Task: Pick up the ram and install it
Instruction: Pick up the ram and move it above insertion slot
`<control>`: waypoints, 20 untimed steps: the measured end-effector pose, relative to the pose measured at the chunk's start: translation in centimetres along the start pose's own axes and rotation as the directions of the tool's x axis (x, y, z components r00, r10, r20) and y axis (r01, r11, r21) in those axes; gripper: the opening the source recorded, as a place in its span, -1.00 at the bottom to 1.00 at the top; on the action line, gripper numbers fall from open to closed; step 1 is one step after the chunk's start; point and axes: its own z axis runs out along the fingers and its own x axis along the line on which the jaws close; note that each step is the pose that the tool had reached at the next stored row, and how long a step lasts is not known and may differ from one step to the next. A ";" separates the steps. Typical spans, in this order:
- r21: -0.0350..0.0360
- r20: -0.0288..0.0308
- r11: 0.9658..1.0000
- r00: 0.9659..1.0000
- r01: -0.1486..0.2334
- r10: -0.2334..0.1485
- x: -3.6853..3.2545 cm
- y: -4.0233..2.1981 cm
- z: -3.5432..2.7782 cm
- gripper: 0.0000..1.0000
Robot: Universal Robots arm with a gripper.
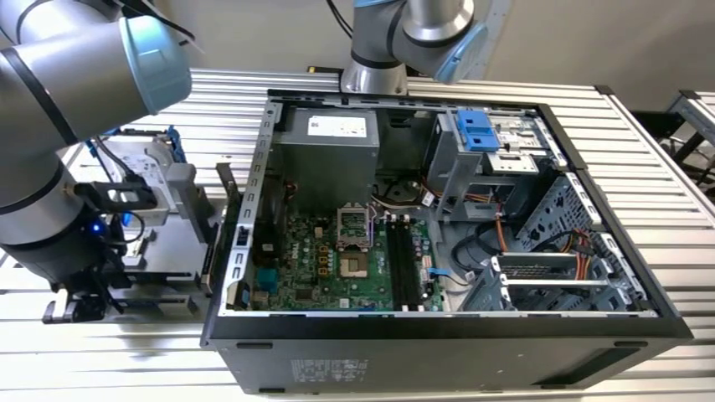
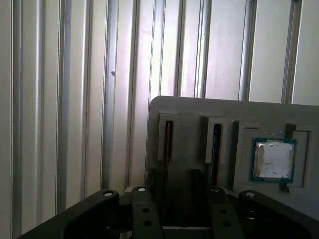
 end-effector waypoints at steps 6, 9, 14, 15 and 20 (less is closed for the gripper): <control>0.000 0.000 1.000 1.000 0.000 0.000 0.00 0.00 -0.03 1.00; 0.000 0.000 1.000 1.000 0.000 0.000 0.00 0.00 -0.03 1.00; 0.000 0.000 1.000 1.000 0.000 0.000 0.00 0.00 -0.04 -1.00; 0.000 0.000 1.000 1.000 0.000 0.000 0.00 0.00 -0.05 -1.00; 0.000 0.000 1.000 1.000 0.000 0.000 0.00 0.00 -0.05 -1.00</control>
